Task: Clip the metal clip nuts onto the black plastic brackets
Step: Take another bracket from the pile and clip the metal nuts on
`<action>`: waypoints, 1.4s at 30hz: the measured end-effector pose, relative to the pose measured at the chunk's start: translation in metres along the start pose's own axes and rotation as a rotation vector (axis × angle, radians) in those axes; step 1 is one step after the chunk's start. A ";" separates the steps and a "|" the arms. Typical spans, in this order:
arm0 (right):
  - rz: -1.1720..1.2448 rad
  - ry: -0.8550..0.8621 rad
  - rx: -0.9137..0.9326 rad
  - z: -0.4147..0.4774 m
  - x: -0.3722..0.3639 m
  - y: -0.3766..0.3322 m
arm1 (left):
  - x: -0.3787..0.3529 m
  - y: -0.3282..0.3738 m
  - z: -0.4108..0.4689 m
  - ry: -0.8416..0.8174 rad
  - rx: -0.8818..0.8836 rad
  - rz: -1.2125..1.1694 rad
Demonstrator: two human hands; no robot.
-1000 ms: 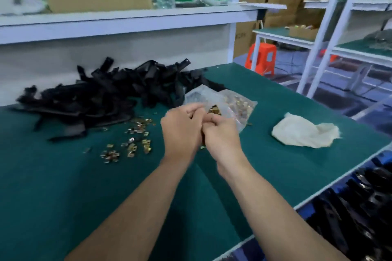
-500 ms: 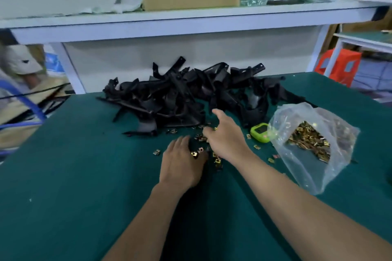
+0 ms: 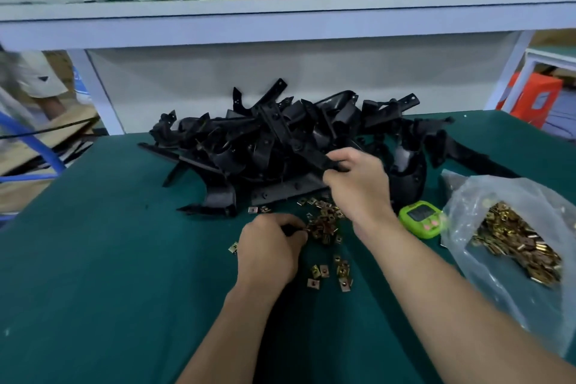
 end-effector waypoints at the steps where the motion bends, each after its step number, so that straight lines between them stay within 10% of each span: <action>1: 0.110 -0.019 -0.001 -0.004 0.011 0.000 | 0.000 -0.003 0.000 0.012 0.022 -0.021; 7: 0.454 0.033 0.045 -0.026 0.087 0.002 | 0.001 -0.001 -0.004 0.047 0.012 0.000; 10: 0.572 -0.237 -0.088 -0.031 0.080 0.013 | 0.001 0.006 -0.004 0.038 -0.041 0.035; 17: 0.248 -0.531 -0.236 -0.054 0.045 0.051 | -0.001 0.017 -0.004 0.010 -0.115 -0.008; 24: -0.369 -0.204 0.098 -0.052 0.046 0.051 | -0.001 0.017 -0.003 0.022 -0.139 0.021; 42: -0.357 -0.165 0.422 -0.085 0.028 0.023 | 0.000 0.051 -0.021 -0.026 -0.262 -0.416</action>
Point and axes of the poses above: each hand's wrist, its own z-axis towards the middle knuckle, its own x-axis out of the back of the hand, y = z × x, the point moved 10 cm from there along z, towards the middle knuckle, and after that the axes turned 12 degrees about -x, right-handed, at the moved point
